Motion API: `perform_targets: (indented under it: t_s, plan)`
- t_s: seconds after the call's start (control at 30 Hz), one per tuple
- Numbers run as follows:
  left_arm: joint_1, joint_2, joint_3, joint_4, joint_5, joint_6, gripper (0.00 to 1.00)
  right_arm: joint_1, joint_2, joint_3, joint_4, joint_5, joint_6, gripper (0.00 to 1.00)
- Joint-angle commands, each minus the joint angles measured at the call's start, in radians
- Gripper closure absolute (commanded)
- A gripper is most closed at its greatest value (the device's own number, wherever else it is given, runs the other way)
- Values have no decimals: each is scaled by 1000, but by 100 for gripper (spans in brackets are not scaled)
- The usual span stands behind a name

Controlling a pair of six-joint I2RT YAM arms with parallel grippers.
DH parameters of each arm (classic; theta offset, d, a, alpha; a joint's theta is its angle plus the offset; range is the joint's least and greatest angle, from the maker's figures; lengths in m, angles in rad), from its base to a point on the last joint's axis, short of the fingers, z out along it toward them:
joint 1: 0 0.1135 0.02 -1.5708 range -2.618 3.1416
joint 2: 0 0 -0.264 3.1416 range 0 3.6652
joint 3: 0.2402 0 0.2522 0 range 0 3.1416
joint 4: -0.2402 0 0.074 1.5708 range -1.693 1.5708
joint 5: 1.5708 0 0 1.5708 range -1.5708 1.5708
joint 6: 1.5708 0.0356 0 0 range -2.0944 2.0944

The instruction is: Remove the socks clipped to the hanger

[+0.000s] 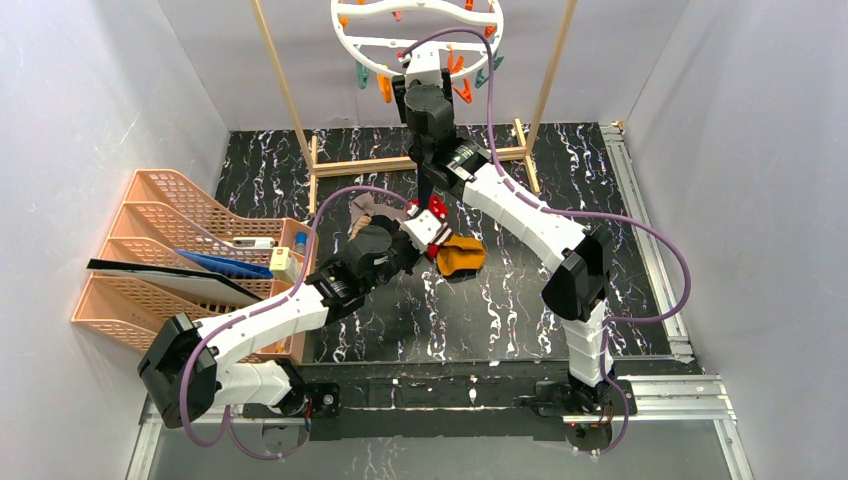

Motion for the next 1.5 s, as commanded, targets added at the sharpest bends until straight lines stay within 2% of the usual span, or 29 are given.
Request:
perform_targets:
  t_s: [0.0,0.37,0.47,0.57,0.6,0.77,0.8,0.9,0.93,1.03,1.07,1.23,1.33,1.47]
  plan:
    - [-14,-10,-2,-47,11,9,100,-10,-4,45,24,-13,14,44]
    - [-14,-1,-2,-47,8,11,100,-17,-16,30,27,-21,18,62]
    - [-15,2,-1,-47,8,12,100,-19,-16,27,27,-25,19,76]
    - [-14,5,-1,-47,9,13,100,-19,-16,29,27,-26,21,96]
    - [-16,7,-1,-47,9,13,100,-20,-16,29,27,-25,21,99]
    - [-15,11,1,-45,8,13,100,-21,-14,30,27,-29,21,99]
    - [-16,11,1,-47,8,13,100,-21,-15,30,27,-29,21,97]
    - [-15,15,3,-46,4,13,100,-20,-26,12,38,-46,22,45]
    - [-15,17,3,-46,-3,13,100,-22,-32,2,44,-55,24,32]
    - [-15,23,3,-42,-21,15,100,-21,-45,-10,45,-85,31,6]
    - [-16,24,3,-41,-29,16,100,-20,-48,-12,42,-99,35,2]
    - [-15,45,-11,-8,-75,16,83,-21,-97,-76,32,-190,83,1]
    - [-14,67,-5,3,-120,19,76,-21,-186,-222,80,-264,135,1]
    - [-10,116,20,25,-202,35,66,-21,-358,-501,178,-337,243,1]
